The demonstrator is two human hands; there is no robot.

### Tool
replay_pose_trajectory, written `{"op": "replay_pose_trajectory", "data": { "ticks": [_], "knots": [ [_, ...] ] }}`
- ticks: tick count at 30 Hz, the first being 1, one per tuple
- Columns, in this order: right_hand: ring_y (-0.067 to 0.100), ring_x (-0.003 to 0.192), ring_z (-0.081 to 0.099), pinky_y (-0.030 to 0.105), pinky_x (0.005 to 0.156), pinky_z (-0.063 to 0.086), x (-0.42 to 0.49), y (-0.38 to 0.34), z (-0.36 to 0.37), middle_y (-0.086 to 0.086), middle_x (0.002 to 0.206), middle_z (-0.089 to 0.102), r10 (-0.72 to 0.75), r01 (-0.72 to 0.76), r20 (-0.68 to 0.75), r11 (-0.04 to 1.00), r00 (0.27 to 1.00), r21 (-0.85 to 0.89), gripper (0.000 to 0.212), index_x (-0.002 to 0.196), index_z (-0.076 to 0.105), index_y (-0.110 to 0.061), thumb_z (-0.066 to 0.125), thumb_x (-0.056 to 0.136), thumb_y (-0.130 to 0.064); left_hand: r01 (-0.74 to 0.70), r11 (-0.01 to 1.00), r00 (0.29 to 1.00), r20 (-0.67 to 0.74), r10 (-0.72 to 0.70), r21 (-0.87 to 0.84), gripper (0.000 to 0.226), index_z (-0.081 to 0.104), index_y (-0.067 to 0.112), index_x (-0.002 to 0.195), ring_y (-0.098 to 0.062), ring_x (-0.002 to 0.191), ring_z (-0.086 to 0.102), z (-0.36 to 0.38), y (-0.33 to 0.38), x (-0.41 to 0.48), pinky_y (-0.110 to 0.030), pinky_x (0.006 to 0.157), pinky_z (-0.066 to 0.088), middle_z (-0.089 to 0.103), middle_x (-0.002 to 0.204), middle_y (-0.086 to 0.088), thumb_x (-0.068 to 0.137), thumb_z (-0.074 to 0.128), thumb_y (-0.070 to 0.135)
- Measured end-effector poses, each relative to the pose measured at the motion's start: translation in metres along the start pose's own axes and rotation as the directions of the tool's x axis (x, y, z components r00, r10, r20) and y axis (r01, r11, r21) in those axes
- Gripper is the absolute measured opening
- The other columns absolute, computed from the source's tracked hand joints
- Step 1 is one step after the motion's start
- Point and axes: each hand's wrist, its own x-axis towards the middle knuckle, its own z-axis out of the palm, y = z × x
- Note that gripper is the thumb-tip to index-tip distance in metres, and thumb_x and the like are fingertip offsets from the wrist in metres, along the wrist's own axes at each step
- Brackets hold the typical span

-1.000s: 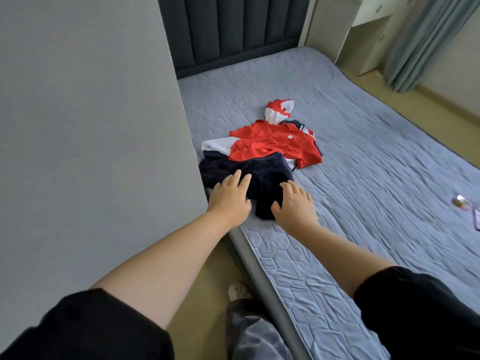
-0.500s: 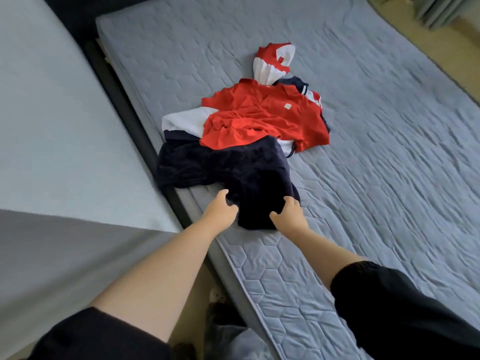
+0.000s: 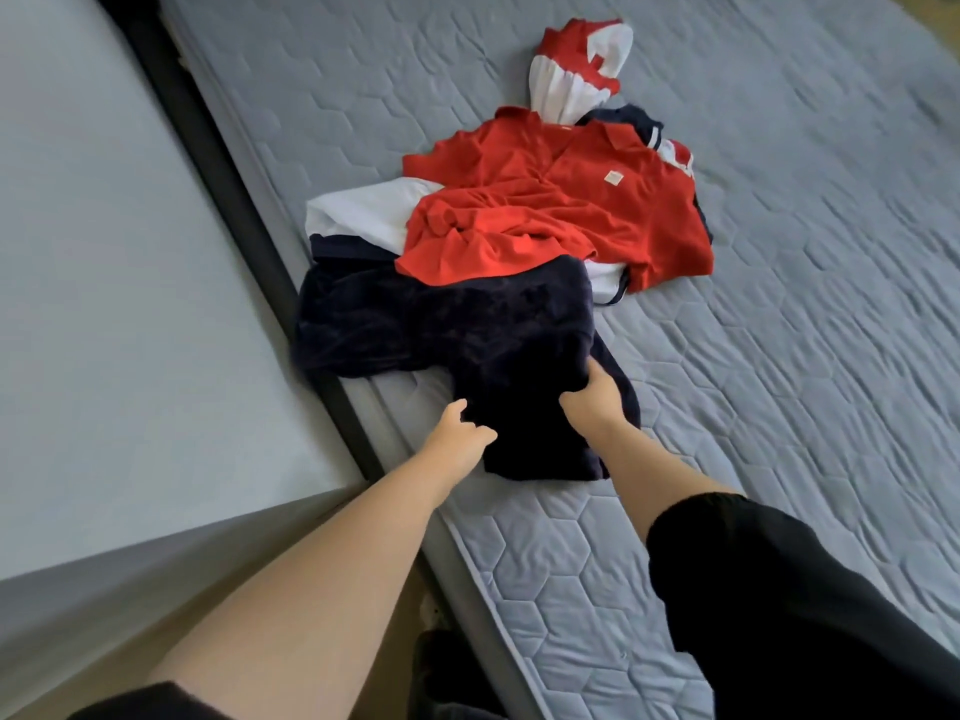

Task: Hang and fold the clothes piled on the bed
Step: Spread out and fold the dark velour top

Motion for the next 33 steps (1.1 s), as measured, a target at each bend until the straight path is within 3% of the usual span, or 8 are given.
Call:
{"op": "replay_pose_trajectory", "data": {
  "ticks": [2,5,8,11,14,21,27,33],
  "knots": [
    [0.017,0.064,0.056,0.015,0.049,0.042,-0.014,-0.017,0.003,-0.004,0.064,0.058,-0.054,0.054,0.079,0.999,0.995,0.003,0.035,0.077,0.063,-0.024,0.044,0.08,0.006,-0.021,0.999,1.0,-0.007,0.021,-0.05,0.076,0.006,0.03,0.152,-0.021,0.134,0.038,-0.008,0.002,-0.007,-0.032,0.102,0.035,0.031,0.152,-0.005,0.095,0.055,0.021],
    [0.01,0.054,0.055,0.017,0.047,0.041,-0.046,-0.031,-0.003,-0.008,0.055,0.059,-0.175,0.185,0.15,0.981,0.973,-0.059,0.042,0.063,0.06,-0.031,0.046,0.077,0.005,-0.09,0.996,0.995,-0.036,0.091,0.023,0.088,-0.003,0.044,0.149,-0.02,0.12,0.049,-0.022,0.006,-0.022,-0.024,0.084,0.043,0.025,0.155,-0.003,0.092,0.052,0.005],
    [0.018,0.065,0.059,0.029,0.057,0.046,-0.077,-0.043,-0.016,-0.003,0.064,0.061,-0.262,0.274,0.129,0.958,0.956,-0.083,0.041,0.063,0.058,-0.032,0.046,0.077,0.005,-0.195,0.959,0.977,-0.041,0.207,0.204,0.1,-0.006,0.049,0.147,-0.012,0.097,0.055,-0.034,0.017,-0.043,-0.018,0.068,0.047,0.028,0.151,0.001,0.085,0.053,-0.003],
    [0.024,0.09,0.056,0.027,0.074,0.044,-0.107,-0.066,-0.028,0.006,0.097,0.06,-0.376,0.378,0.041,0.924,0.926,-0.067,0.022,0.076,0.064,-0.003,0.045,0.077,0.008,-0.281,0.925,0.956,-0.004,0.292,0.255,0.103,0.003,0.043,0.15,-0.019,0.125,0.046,-0.036,0.032,-0.072,-0.031,0.096,0.045,0.031,0.15,-0.002,0.079,0.063,-0.002],
    [0.018,0.103,0.057,0.023,0.086,0.043,-0.144,-0.094,-0.039,0.002,0.12,0.06,-0.417,0.417,0.007,0.909,0.909,0.025,0.041,0.112,0.066,-0.003,0.044,0.078,0.008,-0.348,0.886,0.934,0.029,0.357,0.306,0.1,0.013,0.04,0.15,-0.021,0.121,0.051,-0.036,0.045,-0.11,-0.035,0.102,0.042,0.049,0.137,-0.004,0.074,0.068,0.004],
    [0.01,0.052,0.05,0.016,0.044,0.038,-0.268,-0.131,-0.067,-0.003,0.054,0.054,-0.379,0.367,0.033,0.912,0.925,0.183,0.031,0.065,0.059,-0.016,0.042,0.076,0.007,-0.586,0.692,0.755,-0.024,0.655,0.422,0.061,0.052,0.014,0.124,-0.016,0.108,0.057,-0.042,0.037,-0.233,-0.027,0.087,0.043,0.059,0.109,0.005,0.068,0.078,0.01],
    [0.014,0.061,0.054,0.024,0.058,0.044,-0.418,-0.139,-0.078,-0.001,0.061,0.058,-0.492,0.449,0.025,0.813,0.87,0.369,0.028,0.071,0.064,-0.017,0.047,0.081,0.003,-0.605,0.685,0.675,-0.195,0.711,0.405,0.026,0.064,0.018,0.108,-0.017,0.095,0.058,-0.053,-0.027,-0.372,-0.027,0.075,0.042,0.064,0.102,0.0,0.083,0.066,0.017],
    [0.025,0.085,0.061,0.04,0.082,0.053,-0.54,-0.129,-0.098,0.016,0.092,0.061,-0.53,0.431,0.044,0.733,0.847,0.526,0.015,0.099,0.063,-0.001,0.056,0.088,-0.009,-0.678,0.735,0.695,-0.304,0.652,0.025,0.016,0.066,0.028,0.094,-0.014,0.079,0.063,-0.043,-0.079,-0.491,-0.026,0.06,0.046,0.068,0.088,0.004,0.089,0.056,0.017]
  ]
}}
